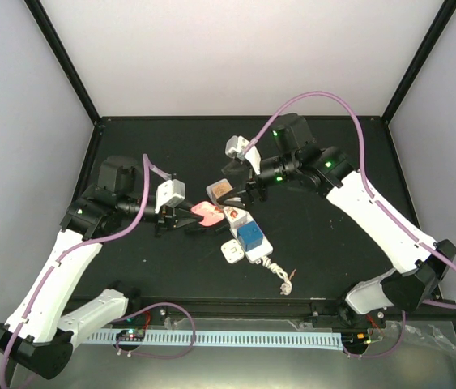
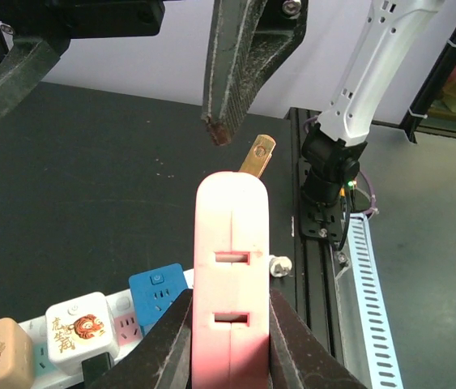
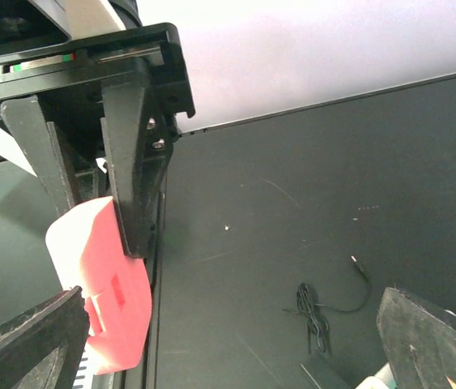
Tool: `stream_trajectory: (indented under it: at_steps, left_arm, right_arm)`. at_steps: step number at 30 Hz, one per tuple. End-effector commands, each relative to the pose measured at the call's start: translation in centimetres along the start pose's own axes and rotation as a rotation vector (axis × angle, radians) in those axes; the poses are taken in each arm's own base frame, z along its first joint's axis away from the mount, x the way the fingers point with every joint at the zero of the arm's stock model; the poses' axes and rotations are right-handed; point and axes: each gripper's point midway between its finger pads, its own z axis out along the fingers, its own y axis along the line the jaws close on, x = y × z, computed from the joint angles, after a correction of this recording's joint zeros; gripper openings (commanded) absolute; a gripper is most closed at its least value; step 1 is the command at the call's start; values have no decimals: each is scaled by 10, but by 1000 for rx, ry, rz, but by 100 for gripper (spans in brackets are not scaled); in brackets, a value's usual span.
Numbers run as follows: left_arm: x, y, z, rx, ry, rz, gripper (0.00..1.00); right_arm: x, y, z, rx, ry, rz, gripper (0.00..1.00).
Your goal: Pull the plug off the socket
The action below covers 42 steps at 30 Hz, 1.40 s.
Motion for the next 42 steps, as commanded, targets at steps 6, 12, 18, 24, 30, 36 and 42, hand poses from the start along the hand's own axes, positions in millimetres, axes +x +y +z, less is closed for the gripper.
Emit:
stream_trajectory:
  at_steps: [6,12,18,24,30,36,42]
  left_arm:
    - [-13,0,0,28,-36,7,11]
    - [-13,1,1,32,-38,3,11]
    - [-17,0,1,50,-50,-5,11]
    - [-19,-3,0,62,-55,-3,11]
    - [-22,-10,-1,98,-72,-2,11]
    - [-24,-15,-2,126,-83,0,11]
    - [-25,-20,-3,154,-94,-1,11]
  right_arm:
    - [7,13,8,-66,4,-18,99]
    - [10,19,10,-95,5,-16,96]
    - [14,14,16,-62,20,-9,87]
    - [17,6,20,-18,29,0,79]
    - [17,3,25,-1,38,4,68]
    - [18,0,31,27,53,-3,62]
    - [20,-9,35,79,64,-3,56]
